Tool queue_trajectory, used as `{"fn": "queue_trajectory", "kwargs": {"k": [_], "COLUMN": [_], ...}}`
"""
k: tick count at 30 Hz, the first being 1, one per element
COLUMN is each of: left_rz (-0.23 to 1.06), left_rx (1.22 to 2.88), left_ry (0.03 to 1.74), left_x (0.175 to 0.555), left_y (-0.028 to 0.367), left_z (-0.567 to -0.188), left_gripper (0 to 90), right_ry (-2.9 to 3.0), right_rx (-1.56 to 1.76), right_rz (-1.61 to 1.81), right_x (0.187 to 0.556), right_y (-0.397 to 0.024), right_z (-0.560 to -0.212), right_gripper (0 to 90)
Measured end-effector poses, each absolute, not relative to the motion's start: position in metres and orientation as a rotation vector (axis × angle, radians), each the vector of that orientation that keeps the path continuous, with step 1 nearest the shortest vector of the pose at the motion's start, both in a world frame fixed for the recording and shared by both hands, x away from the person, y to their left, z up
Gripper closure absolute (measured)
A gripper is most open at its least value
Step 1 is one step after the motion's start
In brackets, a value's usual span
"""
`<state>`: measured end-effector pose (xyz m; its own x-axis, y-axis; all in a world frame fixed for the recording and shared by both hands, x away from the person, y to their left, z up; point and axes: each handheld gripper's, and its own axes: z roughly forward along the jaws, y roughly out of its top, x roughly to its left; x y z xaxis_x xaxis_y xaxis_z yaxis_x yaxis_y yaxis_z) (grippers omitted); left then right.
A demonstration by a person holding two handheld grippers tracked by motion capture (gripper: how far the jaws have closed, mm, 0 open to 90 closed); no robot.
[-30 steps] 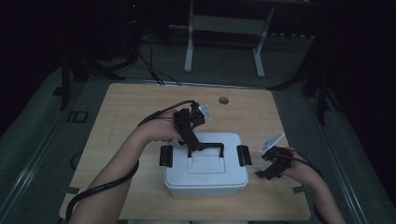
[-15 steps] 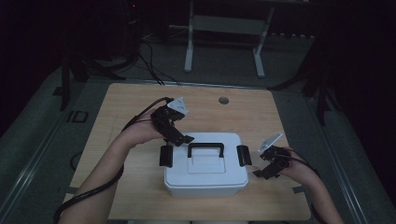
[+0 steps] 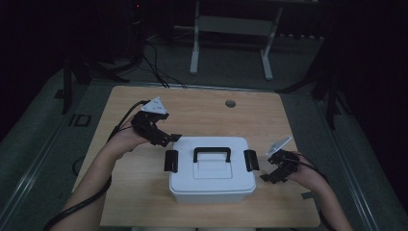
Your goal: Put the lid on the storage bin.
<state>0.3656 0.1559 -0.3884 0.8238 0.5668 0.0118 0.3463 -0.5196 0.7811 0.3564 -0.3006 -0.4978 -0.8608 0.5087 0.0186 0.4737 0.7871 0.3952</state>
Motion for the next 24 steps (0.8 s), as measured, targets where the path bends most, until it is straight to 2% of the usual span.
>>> {"fn": "queue_trajectory", "kwargs": {"k": [8, 24], "left_rz": [0.441, 0.429], "left_rx": [2.034, 1.993], "left_ry": [0.799, 0.916], "left_x": [0.364, 0.352], "left_y": [0.187, 0.226], "left_z": [-0.402, -0.447], "left_gripper": [8.4, 8.4], "right_ry": [2.852, 2.704], "right_rx": [0.834, 0.955], "right_rz": [0.636, 0.765], "right_x": [0.357, 0.359], "right_y": [-0.304, -0.313], "right_z": [-0.498, -0.505], "right_gripper": [18.1, 14.4]}}
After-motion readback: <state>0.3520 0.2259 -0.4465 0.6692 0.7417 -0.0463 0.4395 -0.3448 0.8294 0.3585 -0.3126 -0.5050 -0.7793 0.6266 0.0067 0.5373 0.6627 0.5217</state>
